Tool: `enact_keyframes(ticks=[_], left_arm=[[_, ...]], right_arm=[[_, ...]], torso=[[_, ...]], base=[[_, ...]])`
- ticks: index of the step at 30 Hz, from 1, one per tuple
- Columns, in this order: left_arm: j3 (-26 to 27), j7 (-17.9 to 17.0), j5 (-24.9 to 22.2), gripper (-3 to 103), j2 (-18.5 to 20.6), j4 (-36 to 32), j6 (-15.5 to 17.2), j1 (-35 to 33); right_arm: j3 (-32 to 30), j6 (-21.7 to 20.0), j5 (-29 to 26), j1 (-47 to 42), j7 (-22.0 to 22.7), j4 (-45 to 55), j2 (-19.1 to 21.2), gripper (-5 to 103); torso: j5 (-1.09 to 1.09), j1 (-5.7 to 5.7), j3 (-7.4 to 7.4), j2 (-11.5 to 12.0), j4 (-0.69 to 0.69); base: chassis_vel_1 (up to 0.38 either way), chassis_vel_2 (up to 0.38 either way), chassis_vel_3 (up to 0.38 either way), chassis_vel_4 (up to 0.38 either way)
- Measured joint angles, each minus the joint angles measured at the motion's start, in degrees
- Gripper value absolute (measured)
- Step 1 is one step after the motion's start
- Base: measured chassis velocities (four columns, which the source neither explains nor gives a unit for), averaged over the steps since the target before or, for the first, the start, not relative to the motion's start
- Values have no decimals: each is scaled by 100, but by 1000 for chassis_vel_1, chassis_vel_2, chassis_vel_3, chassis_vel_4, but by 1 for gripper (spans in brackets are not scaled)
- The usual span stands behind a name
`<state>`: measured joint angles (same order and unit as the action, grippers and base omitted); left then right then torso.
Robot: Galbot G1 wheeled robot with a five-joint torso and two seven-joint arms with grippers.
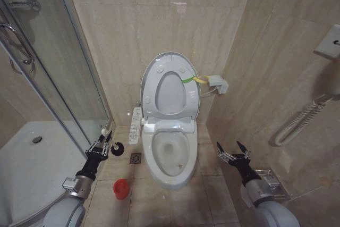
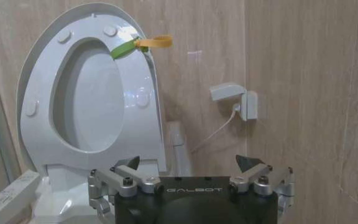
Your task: Open the toilet lid, clean the toilet bowl with a toilet brush, close the toilet lid, and flush.
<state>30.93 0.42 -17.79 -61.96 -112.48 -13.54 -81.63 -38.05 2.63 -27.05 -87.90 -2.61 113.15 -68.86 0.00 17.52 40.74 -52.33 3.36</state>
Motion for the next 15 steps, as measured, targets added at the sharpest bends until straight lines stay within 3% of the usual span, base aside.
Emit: enact_keyframes(ticks=[15], left_arm=[[-297,235,-492,19,67,-422,-93,214]], right_arm=[[0,0,0,0,0,0,0,100]], torso=[[0,0,0,0,0]], base=[[0,0,0,0]])
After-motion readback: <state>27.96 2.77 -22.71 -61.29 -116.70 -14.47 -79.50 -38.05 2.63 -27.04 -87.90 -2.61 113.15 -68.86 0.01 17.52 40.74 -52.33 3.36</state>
